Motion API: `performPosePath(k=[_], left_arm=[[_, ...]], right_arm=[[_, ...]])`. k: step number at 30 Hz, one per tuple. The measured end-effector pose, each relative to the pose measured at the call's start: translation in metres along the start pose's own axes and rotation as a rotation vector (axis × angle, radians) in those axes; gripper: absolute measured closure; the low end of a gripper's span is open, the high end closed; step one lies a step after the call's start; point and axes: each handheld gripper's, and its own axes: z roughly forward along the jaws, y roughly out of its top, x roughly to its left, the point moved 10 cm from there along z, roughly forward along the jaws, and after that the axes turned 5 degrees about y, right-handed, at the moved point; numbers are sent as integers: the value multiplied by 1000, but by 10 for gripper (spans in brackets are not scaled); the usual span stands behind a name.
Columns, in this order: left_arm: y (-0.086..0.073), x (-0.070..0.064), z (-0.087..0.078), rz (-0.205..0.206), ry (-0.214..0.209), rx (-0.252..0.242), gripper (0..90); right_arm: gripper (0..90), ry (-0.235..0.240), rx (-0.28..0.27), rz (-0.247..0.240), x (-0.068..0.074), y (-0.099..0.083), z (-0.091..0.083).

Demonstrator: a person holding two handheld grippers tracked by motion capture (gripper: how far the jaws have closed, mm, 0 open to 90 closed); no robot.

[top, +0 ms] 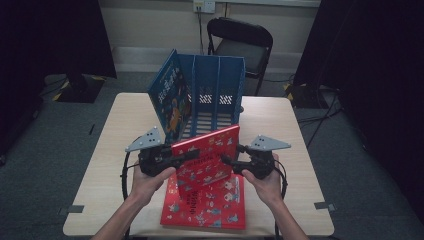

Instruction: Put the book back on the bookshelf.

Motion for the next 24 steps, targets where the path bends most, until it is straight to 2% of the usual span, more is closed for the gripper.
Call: performPosePath(k=[4,5,7,9,13,15,21,22,24], left_arm=[[-3,-5,-3,6,-10,13,749],[-3,-5,-3,4,1,8,747],[-3,-7,-3,8,-12,12,746],[-4,-9,-3,-7,0,9,744],[-4,-10,-4,2,15,35,744],[-4,-10,-4,-8,12,33,739],[-4,-18,-5,6,-7,50,716],[-4,-20,-5,-4,-9,53,713],[-4,-23,-4,20,0,60,706]], right_arm=[[384,-1,-10,-3,5,0,-1],[374,0,-10,1,7,0,-1],[350,-6,-10,-4,8,-1,-1],[336,-10,-11,-2,10,-1,-1],[326,-3,-3,-9,10,0,1],[326,-4,-3,-12,10,0,1],[310,16,-11,-16,12,-1,0],[296,17,-16,-18,12,-1,0],[253,29,-28,-22,14,1,0]])
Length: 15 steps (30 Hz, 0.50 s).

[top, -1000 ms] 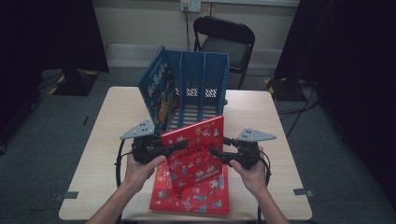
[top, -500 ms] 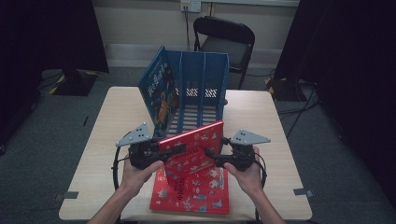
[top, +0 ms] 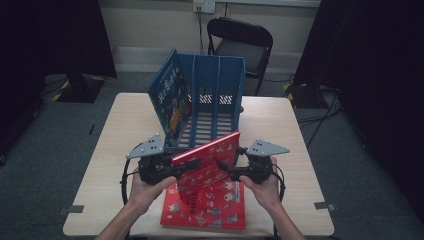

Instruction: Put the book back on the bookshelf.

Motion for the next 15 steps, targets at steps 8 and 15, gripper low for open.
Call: performPosePath(k=[8,15], left_arm=[[-1,-1,-2,-3,-18,5,688],[4,-6,-2,-48,-74,-12,579]], right_arm=[[243,2,-1,-15,2,1,2],[259,-3,-3,-24,3,-1,-2]])
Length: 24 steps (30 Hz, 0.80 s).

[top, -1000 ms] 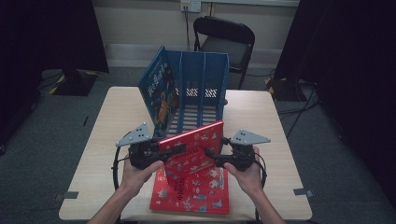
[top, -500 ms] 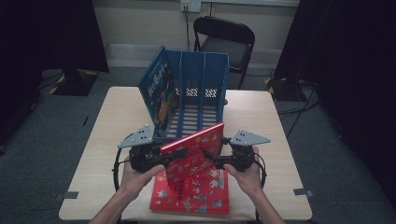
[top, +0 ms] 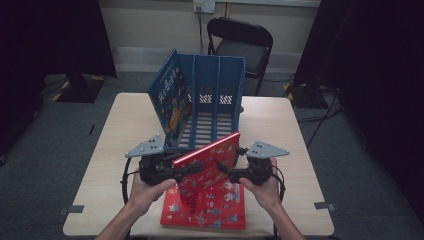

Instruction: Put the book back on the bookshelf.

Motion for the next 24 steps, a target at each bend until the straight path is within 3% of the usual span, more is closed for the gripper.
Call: performPosePath(k=[4,7,17,24], left_arm=[[3,0,-3,-1,2,-8,532],[6,1,-5,-32,-2,-22,478],[17,1,-15,-39,3,-45,442],[27,5,-28,-63,-25,-81,443]], right_arm=[[258,3,-3,2,0,0,-1],[252,2,-4,-4,1,-1,-1],[243,2,-2,-5,2,-1,-2],[245,-4,1,-7,1,-2,-2]])
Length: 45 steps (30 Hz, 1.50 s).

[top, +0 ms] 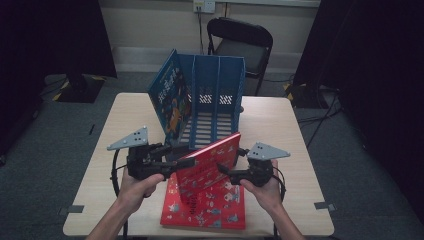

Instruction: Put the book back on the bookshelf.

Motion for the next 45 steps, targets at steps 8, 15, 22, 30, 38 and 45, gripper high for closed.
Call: performPosePath(k=[8,15,22,30,38,45], left_arm=[[13,5,-16,-28,-22,-53,464],[-8,31,-6,91,181,54,494],[-33,41,12,43,158,134,464],[-36,43,14,-20,108,130,474],[-39,37,18,-9,95,138,471],[-40,30,21,12,84,139,465]], right_arm=[[240,13,2,1,1,-2,0],[245,4,4,-3,1,-1,-1],[250,-70,-20,26,-9,2,-8],[307,-111,-28,27,-9,8,-6],[325,-105,-27,42,-9,10,-5],[335,-106,-26,39,-9,10,-7]])
